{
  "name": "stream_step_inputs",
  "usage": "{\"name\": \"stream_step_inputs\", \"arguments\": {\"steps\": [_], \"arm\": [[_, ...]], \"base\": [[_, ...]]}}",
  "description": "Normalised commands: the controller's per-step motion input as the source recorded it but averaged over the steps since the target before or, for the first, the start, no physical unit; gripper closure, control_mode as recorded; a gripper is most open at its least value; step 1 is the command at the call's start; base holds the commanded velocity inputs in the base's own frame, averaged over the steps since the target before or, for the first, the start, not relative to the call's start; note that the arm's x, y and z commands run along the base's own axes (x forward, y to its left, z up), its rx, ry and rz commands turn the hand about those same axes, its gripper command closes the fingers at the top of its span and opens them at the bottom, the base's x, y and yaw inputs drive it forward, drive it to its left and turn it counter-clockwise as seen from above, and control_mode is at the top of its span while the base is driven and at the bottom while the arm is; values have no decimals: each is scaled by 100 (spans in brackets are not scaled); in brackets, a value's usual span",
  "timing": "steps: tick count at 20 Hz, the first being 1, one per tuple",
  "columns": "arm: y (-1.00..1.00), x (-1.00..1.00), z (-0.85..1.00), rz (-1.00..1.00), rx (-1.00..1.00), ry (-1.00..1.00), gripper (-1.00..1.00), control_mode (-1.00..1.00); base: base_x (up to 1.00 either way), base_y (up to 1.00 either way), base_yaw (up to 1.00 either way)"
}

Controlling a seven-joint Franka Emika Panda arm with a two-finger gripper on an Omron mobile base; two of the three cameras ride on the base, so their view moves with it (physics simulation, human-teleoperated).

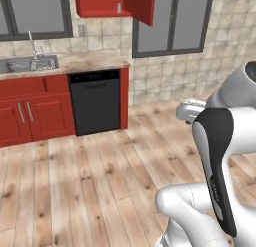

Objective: Move the condiment bottle and shaker from the cabinet to the dining counter.

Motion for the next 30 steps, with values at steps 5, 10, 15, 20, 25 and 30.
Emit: {"name": "stream_step_inputs", "arguments": {"steps": [5, 10, 15, 20, 25, 30], "arm": [[0, 0, 0, 0, 0, 0, -100, 100], [0, 0, 0, 0, 0, 0, -100, 100], [0, 0, 0, 0, 0, 0, -100, 100], [0, 0, 0, 0, 0, 0, -100, 100], [0, 0, 0, 0, 0, 0, -100, 100], [0, 0, 0, 0, 0, 0, -100, 100]], "base": [[100, -31, 35], [100, -52, 32], [100, -68, 15], [100, -38, 9], [98, 0, -11], [71, -2, -29]]}}
